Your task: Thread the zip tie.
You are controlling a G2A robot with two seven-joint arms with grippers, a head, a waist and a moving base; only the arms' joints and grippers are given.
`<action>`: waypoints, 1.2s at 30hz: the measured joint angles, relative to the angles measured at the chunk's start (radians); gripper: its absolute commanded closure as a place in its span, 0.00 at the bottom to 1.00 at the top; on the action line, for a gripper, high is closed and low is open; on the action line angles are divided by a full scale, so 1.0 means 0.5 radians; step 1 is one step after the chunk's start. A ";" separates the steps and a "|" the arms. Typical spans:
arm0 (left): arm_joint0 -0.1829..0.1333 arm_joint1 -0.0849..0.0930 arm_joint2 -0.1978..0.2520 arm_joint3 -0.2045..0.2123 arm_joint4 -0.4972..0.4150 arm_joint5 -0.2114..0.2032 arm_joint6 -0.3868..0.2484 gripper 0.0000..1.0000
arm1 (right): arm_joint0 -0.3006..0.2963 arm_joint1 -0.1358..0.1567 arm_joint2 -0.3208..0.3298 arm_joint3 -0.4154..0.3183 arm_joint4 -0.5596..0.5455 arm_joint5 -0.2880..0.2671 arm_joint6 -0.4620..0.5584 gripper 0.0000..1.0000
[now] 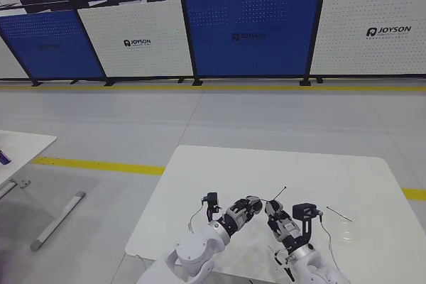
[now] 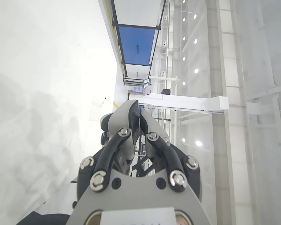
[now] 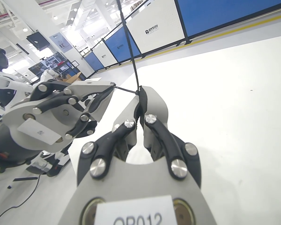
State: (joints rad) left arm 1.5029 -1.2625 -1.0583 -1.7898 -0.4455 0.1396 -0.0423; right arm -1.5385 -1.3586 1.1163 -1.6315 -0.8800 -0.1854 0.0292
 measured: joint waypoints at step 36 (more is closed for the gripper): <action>0.047 0.004 -0.019 -0.079 -0.083 -0.181 -0.153 1.00 | 0.069 0.006 -0.053 0.129 -0.013 -0.020 0.054 1.00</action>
State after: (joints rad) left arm 1.5265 -1.2607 -1.0679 -1.8290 -0.4868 0.0490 -0.1188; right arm -1.5043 -1.3556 1.0898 -1.5668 -0.8865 -0.1953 0.0563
